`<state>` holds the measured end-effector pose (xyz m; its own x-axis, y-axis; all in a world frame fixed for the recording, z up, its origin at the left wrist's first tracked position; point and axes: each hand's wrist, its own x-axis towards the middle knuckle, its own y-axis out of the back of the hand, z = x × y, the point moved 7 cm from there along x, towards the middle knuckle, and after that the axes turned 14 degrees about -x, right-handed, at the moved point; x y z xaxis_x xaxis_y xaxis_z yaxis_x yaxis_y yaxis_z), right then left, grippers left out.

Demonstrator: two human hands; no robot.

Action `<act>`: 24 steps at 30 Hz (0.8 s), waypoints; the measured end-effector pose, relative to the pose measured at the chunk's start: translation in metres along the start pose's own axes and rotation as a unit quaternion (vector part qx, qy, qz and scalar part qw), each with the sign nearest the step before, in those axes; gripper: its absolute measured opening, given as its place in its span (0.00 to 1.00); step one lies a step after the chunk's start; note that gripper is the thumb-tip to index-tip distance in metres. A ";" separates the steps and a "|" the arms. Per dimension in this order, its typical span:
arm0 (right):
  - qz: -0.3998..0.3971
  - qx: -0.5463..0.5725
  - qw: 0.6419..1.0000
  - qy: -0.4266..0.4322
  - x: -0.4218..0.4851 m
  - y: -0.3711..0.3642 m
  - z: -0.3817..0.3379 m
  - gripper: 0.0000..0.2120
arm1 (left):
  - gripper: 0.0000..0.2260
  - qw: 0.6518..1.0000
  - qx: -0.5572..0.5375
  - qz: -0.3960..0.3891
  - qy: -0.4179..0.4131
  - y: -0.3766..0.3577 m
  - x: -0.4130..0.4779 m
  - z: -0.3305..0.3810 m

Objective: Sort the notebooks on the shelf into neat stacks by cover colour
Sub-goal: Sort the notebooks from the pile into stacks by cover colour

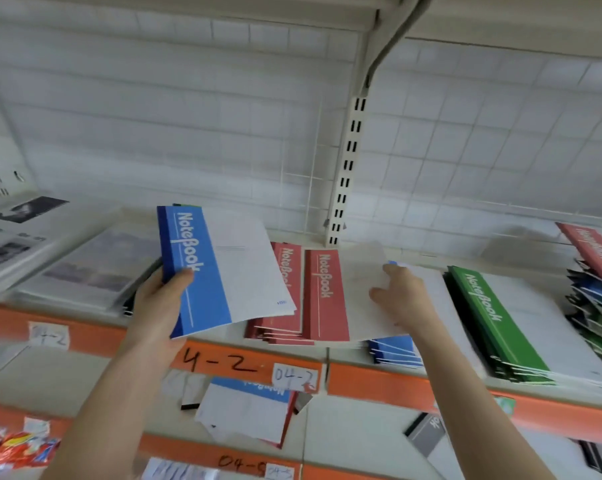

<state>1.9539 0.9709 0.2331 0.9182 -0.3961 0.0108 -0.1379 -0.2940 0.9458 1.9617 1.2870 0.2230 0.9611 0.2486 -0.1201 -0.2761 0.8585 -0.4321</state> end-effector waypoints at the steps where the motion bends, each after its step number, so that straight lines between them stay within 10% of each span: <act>1: -0.001 -0.022 1.000 0.001 -0.001 -0.007 -0.008 0.18 | 0.05 1.000 -0.004 0.007 0.009 0.011 0.006 0.003; 10: 0.035 -0.127 0.991 -0.033 -0.022 -0.034 -0.057 0.16 | 0.10 0.994 -0.023 -0.083 0.069 0.023 0.028 0.003; 14: -0.013 0.216 0.976 0.015 -0.040 -0.030 -0.083 0.16 | 0.12 0.985 -0.036 -0.152 0.070 -0.004 0.018 -0.005; 17: -0.056 0.259 0.964 0.015 -0.054 -0.034 -0.095 0.18 | 0.12 0.985 -0.018 -0.167 0.035 -0.024 0.009 -0.013; 24: 0.128 0.102 0.986 -0.038 -0.064 -0.003 -0.066 0.18 | 0.14 0.981 0.021 -0.187 -0.043 -0.065 -0.008 -0.025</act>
<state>1.9199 1.0546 0.2511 0.8143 -0.5419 0.2080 -0.4395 -0.3417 0.8307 1.9725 1.2181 0.2296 0.9919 -0.0516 0.1165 0.0938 0.9143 -0.3941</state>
